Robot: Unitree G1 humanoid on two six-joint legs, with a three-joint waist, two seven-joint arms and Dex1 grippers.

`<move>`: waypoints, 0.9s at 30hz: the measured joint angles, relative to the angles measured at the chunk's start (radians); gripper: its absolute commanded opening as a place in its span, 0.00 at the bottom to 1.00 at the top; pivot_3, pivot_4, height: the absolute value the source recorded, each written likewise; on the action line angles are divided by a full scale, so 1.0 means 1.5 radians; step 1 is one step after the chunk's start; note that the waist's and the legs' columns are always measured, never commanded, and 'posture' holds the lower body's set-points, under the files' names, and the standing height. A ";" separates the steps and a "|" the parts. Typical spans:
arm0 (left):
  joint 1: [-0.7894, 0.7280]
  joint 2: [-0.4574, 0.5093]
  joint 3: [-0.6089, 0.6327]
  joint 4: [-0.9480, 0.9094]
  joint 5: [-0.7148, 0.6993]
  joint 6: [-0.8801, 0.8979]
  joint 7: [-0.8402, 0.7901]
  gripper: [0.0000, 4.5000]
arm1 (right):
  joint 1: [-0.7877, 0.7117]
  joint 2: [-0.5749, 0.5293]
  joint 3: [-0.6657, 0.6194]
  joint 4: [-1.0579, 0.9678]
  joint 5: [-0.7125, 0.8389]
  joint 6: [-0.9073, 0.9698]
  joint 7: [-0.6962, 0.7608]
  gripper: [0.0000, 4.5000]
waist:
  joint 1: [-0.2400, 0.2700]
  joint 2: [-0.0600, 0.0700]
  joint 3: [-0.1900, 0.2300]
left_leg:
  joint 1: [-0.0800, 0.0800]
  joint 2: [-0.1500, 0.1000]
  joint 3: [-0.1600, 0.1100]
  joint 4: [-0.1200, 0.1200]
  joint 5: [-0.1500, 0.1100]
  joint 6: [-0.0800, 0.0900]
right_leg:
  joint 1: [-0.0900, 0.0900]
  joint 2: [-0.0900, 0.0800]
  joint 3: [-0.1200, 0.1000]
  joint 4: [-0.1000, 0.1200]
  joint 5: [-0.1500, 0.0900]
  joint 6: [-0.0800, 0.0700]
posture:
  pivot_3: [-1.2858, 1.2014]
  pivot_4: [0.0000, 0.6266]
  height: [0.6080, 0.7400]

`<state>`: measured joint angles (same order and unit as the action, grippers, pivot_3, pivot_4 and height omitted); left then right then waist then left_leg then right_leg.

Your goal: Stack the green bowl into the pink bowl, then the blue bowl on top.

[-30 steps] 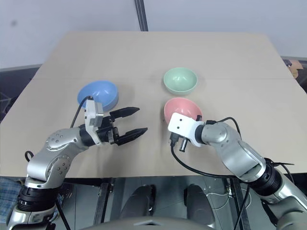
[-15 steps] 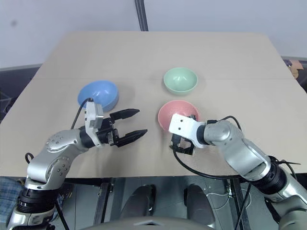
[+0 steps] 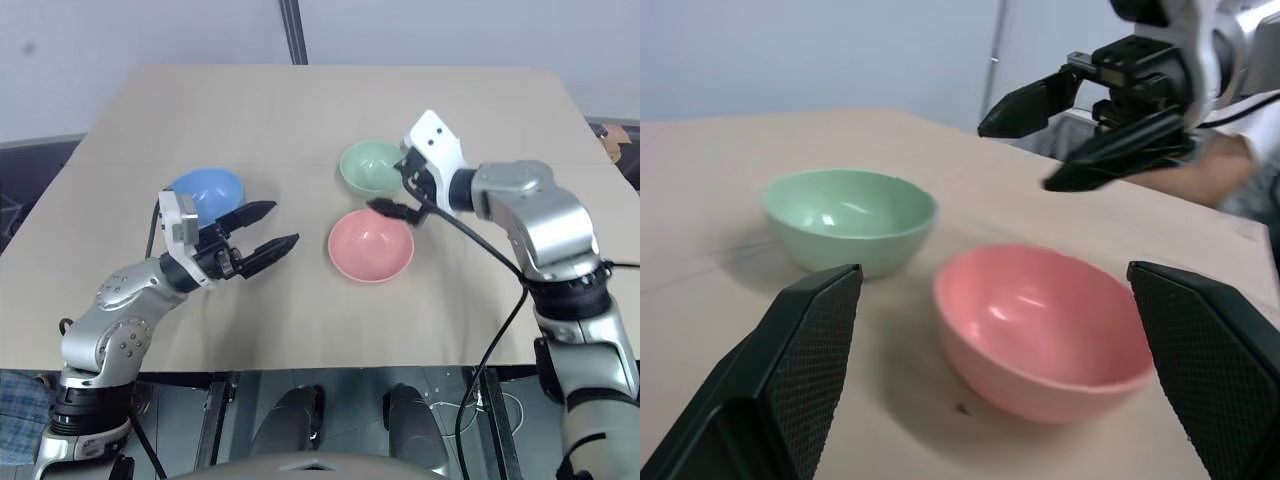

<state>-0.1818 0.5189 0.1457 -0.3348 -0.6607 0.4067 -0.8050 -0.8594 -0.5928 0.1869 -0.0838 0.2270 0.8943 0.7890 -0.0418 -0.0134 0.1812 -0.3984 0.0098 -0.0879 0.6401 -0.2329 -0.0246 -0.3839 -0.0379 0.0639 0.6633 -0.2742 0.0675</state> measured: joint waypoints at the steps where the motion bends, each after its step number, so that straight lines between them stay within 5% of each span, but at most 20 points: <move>1: -0.001 0.000 0.001 0.000 0.002 -0.001 0.003 1.00 | -0.011 0.008 0.009 0.028 -0.013 -0.014 -0.005 1.00 | 0.000 0.000 0.000 | 0.000 0.000 0.000 -0.001 0.000 0.000 | 0.000 0.000 0.000 0.000 0.000 0.000 | 0.52 0.24 1.00; 10: 0.003 -0.004 0.007 0.003 0.029 -0.013 0.041 1.00 | -0.121 0.118 0.103 0.283 -0.132 -0.160 -0.046 1.00 | -0.001 0.000 0.000 | -0.013 -0.001 0.001 0.001 0.002 -0.003 | -0.015 -0.001 0.001 0.005 0.000 -0.001 | 0.52 0.24 1.00; 20: 0.014 -0.004 0.009 0.002 0.035 -0.019 0.048 1.00 | -0.141 0.178 0.121 0.368 -0.193 -0.211 -0.052 1.00 | -0.001 0.000 0.000 | -0.011 -0.001 0.001 0.002 0.001 -0.002 | -0.016 -0.001 0.002 0.011 0.000 -0.001 | 0.52 0.24 1.00; 22: 0.017 -0.004 0.009 0.002 0.036 -0.020 0.048 1.00 | -0.142 0.184 0.122 0.379 -0.201 -0.210 -0.052 0.88 | -0.001 0.000 0.000 | -0.011 -0.001 0.001 0.002 0.001 -0.002 | -0.016 -0.001 0.002 0.011 0.000 -0.001 | 0.52 0.24 1.00; 27: 0.018 -0.004 0.009 0.003 0.045 -0.025 0.048 1.00 | -0.141 0.189 0.126 0.383 -0.216 -0.208 -0.049 0.39 | -0.001 0.000 0.000 | -0.012 -0.001 0.001 0.002 0.002 -0.002 | -0.016 -0.001 0.002 0.011 0.000 -0.001 | 0.52 0.24 1.00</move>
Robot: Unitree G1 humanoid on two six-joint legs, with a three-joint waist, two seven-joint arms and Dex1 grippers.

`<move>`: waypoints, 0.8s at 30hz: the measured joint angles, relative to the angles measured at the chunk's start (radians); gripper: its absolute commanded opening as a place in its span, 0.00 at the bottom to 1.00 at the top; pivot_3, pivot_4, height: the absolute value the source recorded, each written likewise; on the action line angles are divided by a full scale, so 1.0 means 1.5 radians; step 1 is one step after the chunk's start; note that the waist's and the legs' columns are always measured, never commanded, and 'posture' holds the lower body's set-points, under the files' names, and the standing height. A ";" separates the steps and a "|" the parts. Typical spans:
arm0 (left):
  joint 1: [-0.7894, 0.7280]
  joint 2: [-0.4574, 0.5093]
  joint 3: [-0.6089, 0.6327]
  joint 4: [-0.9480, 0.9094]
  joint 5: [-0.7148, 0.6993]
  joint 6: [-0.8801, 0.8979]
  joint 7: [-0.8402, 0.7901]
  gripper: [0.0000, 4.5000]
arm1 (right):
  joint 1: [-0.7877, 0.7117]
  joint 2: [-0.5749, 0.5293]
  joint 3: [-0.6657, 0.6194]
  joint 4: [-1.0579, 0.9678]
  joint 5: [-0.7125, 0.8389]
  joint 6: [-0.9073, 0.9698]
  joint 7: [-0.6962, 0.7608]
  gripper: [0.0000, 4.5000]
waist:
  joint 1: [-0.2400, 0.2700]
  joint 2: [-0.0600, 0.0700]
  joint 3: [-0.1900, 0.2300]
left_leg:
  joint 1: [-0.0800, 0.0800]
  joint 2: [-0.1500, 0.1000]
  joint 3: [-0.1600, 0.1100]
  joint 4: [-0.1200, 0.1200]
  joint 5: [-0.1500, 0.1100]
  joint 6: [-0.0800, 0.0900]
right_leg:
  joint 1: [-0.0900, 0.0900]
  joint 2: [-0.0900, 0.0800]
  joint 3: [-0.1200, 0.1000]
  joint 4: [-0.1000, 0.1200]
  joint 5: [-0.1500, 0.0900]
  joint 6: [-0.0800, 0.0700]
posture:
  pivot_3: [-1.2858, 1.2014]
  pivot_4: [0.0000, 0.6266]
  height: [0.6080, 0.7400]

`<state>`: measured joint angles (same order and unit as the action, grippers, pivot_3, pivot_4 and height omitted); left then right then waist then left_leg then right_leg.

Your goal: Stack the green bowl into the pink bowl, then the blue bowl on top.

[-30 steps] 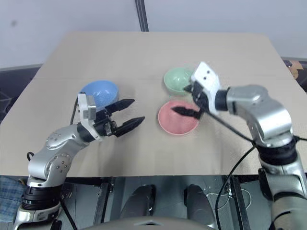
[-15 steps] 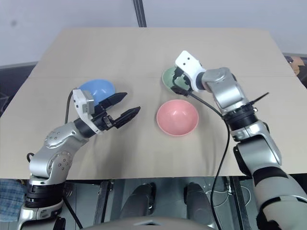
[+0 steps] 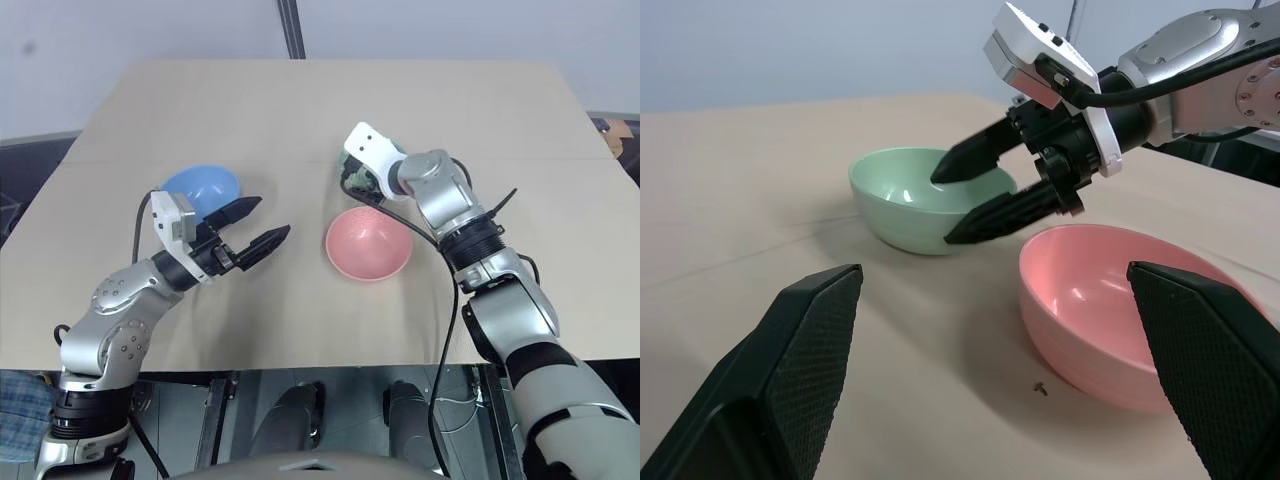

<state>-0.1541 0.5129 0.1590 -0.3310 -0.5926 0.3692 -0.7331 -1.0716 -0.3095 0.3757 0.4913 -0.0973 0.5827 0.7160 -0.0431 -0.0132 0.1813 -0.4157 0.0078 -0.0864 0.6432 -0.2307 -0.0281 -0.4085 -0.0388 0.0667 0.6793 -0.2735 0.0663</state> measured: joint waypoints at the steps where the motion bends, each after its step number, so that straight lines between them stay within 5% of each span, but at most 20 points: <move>1: 0.000 0.000 0.000 0.000 0.000 -0.001 0.000 1.00 | 0.000 0.000 0.000 0.000 -0.002 0.000 0.000 0.26 | 0.000 0.000 0.000 | 0.000 0.000 0.000 0.000 0.000 0.000 | 0.000 0.000 0.000 0.000 0.000 0.000 | 0.52 0.24 1.00; 4: 0.000 0.000 0.000 0.000 0.001 -0.002 0.000 1.00 | 0.000 0.000 0.000 0.000 -0.006 0.001 0.001 0.01 | 0.000 0.000 0.000 | 0.000 0.000 0.000 0.000 0.000 0.000 | 0.000 0.000 0.000 0.000 0.000 0.000 | 0.52 0.24 1.00; 16: -0.003 0.000 -0.002 0.008 0.003 -0.005 -0.003 1.00 | 0.015 -0.004 0.000 -0.015 -0.010 -0.003 0.015 0.01 | 0.000 0.000 0.000 | 0.000 0.000 0.000 0.000 0.000 0.000 | 0.000 0.000 0.000 0.000 0.000 0.000 | 0.52 0.24 1.00; 24: -0.010 0.001 -0.003 0.012 0.003 -0.006 -0.015 1.00 | 0.090 -0.117 -0.010 -0.290 0.036 -0.027 0.132 0.01 | 0.001 0.000 0.000 | 0.000 0.000 0.000 0.000 0.000 0.000 | 0.000 0.000 0.000 0.000 0.000 0.000 | 0.52 0.24 1.00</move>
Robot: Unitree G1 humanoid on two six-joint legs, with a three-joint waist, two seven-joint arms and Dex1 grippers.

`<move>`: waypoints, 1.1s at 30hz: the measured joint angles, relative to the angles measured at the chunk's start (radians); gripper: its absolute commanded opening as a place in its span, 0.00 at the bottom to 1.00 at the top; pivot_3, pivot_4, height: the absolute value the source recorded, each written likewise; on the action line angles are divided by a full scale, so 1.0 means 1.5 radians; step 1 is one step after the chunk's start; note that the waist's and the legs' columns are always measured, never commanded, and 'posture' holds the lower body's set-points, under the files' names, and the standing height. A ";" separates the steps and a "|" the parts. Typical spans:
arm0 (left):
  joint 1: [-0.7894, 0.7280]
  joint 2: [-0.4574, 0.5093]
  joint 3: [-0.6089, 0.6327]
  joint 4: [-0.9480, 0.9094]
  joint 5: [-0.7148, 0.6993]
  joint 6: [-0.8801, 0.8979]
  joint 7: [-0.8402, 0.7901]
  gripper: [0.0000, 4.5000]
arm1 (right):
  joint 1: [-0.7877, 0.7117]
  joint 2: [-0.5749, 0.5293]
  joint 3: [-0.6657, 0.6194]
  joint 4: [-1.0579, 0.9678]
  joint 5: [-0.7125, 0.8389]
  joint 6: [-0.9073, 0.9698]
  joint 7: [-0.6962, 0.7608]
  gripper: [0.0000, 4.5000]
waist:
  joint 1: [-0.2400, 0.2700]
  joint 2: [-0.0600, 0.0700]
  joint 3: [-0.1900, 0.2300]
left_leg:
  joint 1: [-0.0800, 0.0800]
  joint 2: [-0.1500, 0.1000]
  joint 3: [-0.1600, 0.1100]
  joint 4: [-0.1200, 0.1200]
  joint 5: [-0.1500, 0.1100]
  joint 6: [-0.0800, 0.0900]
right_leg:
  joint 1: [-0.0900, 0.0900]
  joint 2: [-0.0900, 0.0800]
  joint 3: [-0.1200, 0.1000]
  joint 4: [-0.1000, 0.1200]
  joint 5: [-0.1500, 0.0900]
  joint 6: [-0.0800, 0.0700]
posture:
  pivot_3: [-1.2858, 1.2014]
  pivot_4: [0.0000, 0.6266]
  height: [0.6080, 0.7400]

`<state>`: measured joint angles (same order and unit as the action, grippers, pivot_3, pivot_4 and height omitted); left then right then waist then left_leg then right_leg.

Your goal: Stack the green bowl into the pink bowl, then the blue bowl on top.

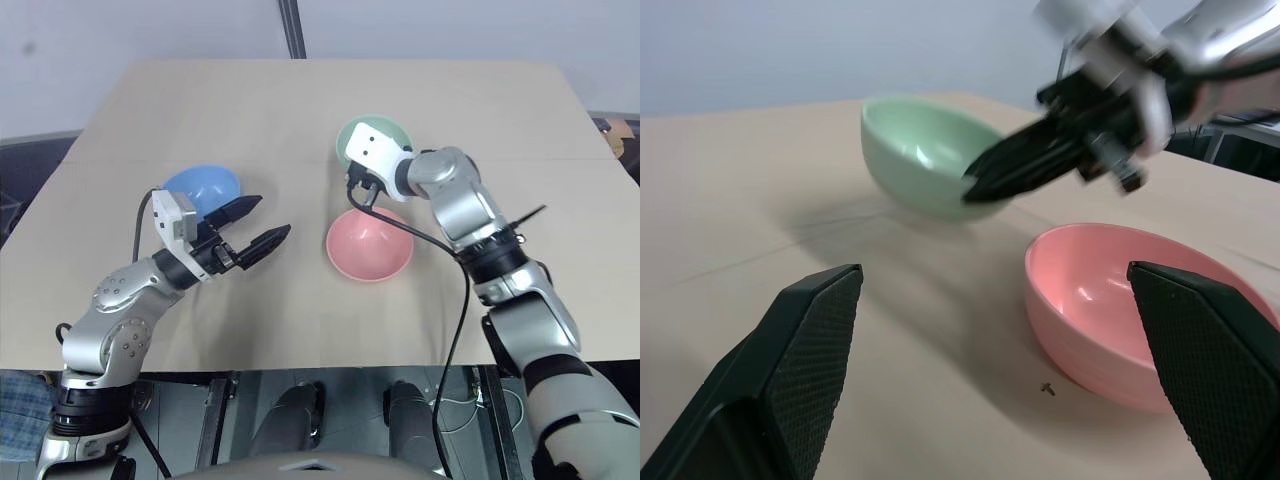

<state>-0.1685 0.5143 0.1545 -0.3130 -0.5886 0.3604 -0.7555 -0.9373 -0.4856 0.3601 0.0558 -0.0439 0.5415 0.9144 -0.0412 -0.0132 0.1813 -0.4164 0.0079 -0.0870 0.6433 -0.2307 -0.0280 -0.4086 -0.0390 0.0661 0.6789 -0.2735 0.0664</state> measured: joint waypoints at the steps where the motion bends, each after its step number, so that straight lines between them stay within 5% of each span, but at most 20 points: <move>1: -0.002 0.000 -0.001 0.002 0.000 0.000 -0.004 1.00 | 0.019 -0.025 -0.002 -0.061 0.014 0.003 0.027 0.01 | 0.000 0.000 0.000 | 0.000 0.000 0.000 0.000 0.000 0.000 | 0.000 0.000 0.000 0.000 0.000 0.000 | 0.52 0.24 1.00; 9: -0.015 0.013 -0.014 0.017 -0.001 -0.002 -0.057 1.00 | 0.182 -0.181 -0.009 -0.356 0.122 0.059 0.168 0.01 | 0.001 0.000 0.000 | 0.000 0.000 -0.001 0.003 0.000 0.000 | 0.002 0.000 -0.001 0.000 0.000 0.000 | 0.52 0.24 1.00; 18: -0.043 0.034 -0.031 0.038 -0.003 -0.001 -0.138 1.00 | 0.219 -0.210 -0.009 -0.438 0.156 0.106 0.155 0.01 | 0.001 0.000 0.000 | 0.002 0.001 -0.001 0.004 0.000 0.000 | 0.004 0.001 -0.001 0.000 0.000 0.000 | 0.52 0.24 1.00; 25: -0.046 0.034 -0.031 0.049 -0.002 -0.002 -0.156 1.00 | 0.212 -0.209 -0.004 -0.438 0.153 0.112 0.136 0.77 | 0.002 0.000 0.000 | 0.001 0.001 -0.001 0.004 0.000 0.000 | 0.004 0.001 -0.001 0.000 0.000 0.000 | 0.52 0.24 1.00; 26: -0.046 0.034 -0.031 0.049 -0.001 -0.002 -0.156 1.00 | 0.209 -0.208 -0.003 -0.438 0.152 0.112 0.130 0.95 | 0.002 0.000 0.000 | 0.001 0.001 -0.001 0.004 0.000 0.000 | 0.004 0.001 -0.001 0.000 0.000 0.000 | 0.52 0.24 1.00; 33: -0.045 0.033 -0.031 0.049 -0.001 -0.002 -0.152 1.00 | 0.197 -0.170 -0.055 -0.429 0.206 0.165 0.098 0.98 | 0.002 0.000 0.000 | 0.001 0.001 -0.001 0.004 0.000 0.000 | 0.004 0.001 -0.001 0.000 0.000 0.000 | 0.52 0.24 1.00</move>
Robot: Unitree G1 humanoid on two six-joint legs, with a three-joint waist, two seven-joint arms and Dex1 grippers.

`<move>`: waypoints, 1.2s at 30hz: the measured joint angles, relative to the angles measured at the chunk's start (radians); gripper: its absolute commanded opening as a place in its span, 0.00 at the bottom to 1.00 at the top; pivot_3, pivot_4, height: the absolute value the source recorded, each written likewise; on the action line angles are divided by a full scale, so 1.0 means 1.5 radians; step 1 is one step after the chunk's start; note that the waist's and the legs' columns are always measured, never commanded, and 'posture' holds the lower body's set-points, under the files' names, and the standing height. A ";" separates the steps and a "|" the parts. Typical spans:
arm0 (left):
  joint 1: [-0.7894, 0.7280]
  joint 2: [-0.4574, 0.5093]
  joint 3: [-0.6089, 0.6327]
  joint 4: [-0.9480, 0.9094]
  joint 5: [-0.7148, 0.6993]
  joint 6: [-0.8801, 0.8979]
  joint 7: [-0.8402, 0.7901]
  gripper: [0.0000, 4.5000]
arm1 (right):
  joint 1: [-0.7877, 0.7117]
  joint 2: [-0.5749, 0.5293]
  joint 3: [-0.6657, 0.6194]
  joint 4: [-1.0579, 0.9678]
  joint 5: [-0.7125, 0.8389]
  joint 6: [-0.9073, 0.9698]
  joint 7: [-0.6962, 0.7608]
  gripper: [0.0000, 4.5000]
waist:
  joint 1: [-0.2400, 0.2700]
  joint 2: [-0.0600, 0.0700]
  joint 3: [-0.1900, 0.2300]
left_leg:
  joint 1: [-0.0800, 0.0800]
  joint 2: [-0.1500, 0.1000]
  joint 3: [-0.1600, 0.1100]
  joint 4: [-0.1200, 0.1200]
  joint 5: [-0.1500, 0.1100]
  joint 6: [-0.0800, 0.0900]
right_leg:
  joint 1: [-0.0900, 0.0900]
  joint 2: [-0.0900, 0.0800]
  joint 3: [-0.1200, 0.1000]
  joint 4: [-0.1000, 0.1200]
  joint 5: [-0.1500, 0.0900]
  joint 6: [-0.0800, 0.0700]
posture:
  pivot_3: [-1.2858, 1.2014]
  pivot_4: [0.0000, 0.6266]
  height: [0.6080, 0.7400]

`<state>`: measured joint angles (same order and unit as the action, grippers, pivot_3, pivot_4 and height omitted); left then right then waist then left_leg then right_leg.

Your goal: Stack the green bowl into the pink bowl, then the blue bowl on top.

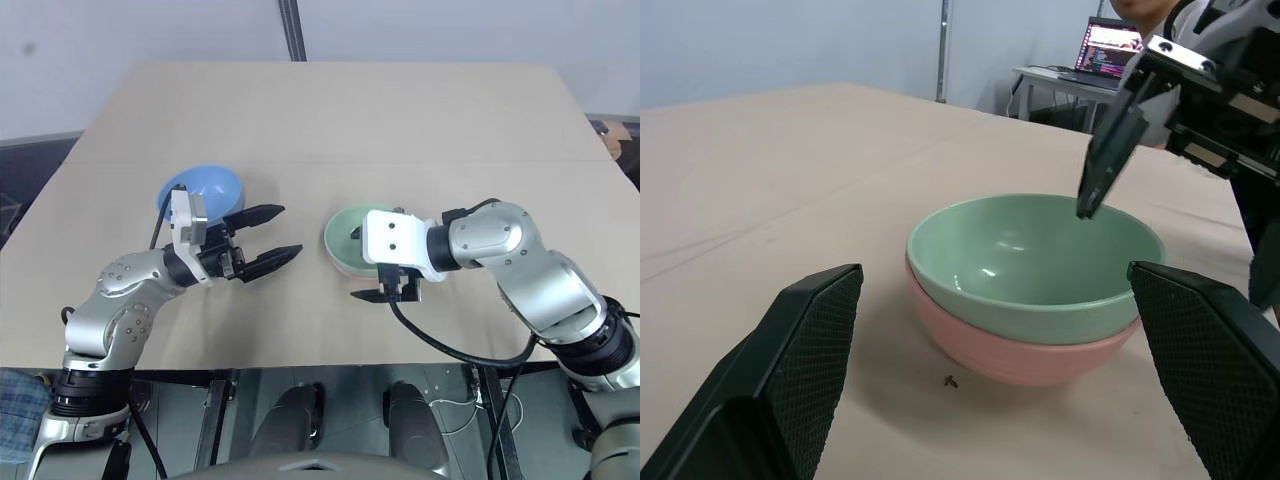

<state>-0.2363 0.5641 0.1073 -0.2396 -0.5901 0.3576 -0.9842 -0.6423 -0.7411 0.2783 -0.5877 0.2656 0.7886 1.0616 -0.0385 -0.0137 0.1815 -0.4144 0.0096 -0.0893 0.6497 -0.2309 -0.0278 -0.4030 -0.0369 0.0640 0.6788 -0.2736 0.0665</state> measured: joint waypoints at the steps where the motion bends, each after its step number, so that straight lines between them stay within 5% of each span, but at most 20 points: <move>1: 0.000 0.000 0.000 0.000 0.000 0.000 0.002 1.00 | 0.000 0.007 -0.018 -0.001 0.015 0.008 -0.004 0.98 | 0.000 0.000 0.000 | 0.000 0.000 0.000 0.000 0.000 0.000 | 0.000 0.000 0.000 0.000 0.000 0.000 | 0.52 0.24 1.00; 9: -0.003 -0.005 0.006 -0.001 0.026 -0.001 0.066 1.00 | 0.125 0.007 -0.307 0.000 0.183 0.065 -0.053 0.98 | 0.009 0.000 0.000 | 0.000 0.000 0.000 0.000 0.000 0.000 | 0.000 0.000 0.000 0.000 0.000 0.000 | 0.52 0.24 1.00; 15: -0.036 0.018 0.004 0.027 0.063 -0.017 0.074 1.00 | 0.246 -0.039 -0.440 0.013 0.213 0.046 -0.056 0.98 | 0.012 0.000 0.000 | 0.000 0.000 0.001 0.000 0.000 0.000 | 0.000 0.000 0.000 0.000 0.000 0.000 | 0.52 0.24 1.00; 25: -0.104 0.088 -0.029 0.195 0.195 -0.069 0.063 1.00 | 0.306 -0.051 -0.473 -0.002 0.256 0.016 -0.086 0.98 | 0.009 0.000 0.000 | 0.000 0.000 0.001 0.000 0.000 0.000 | 0.000 0.001 0.001 0.000 0.000 0.000 | 0.52 0.24 1.00; 36: -0.108 0.098 -0.053 0.241 0.255 -0.076 0.072 1.00 | 0.324 -0.073 -0.472 0.000 0.259 -0.012 -0.102 0.98 | 0.012 0.000 0.000 | 0.000 0.000 0.001 0.000 0.000 0.000 | 0.000 0.001 0.001 0.000 0.000 0.000 | 0.52 0.24 1.00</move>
<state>-0.3989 0.7113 0.0279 0.1215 -0.2082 0.2436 -0.8764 -0.1561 -0.8506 -0.4291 -0.5871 0.6533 0.7706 0.9093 -0.0209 -0.0142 0.1813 -0.4140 0.0100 -0.0880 0.6498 -0.2309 -0.0277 -0.4026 -0.0359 0.0650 0.6790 -0.2736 0.0666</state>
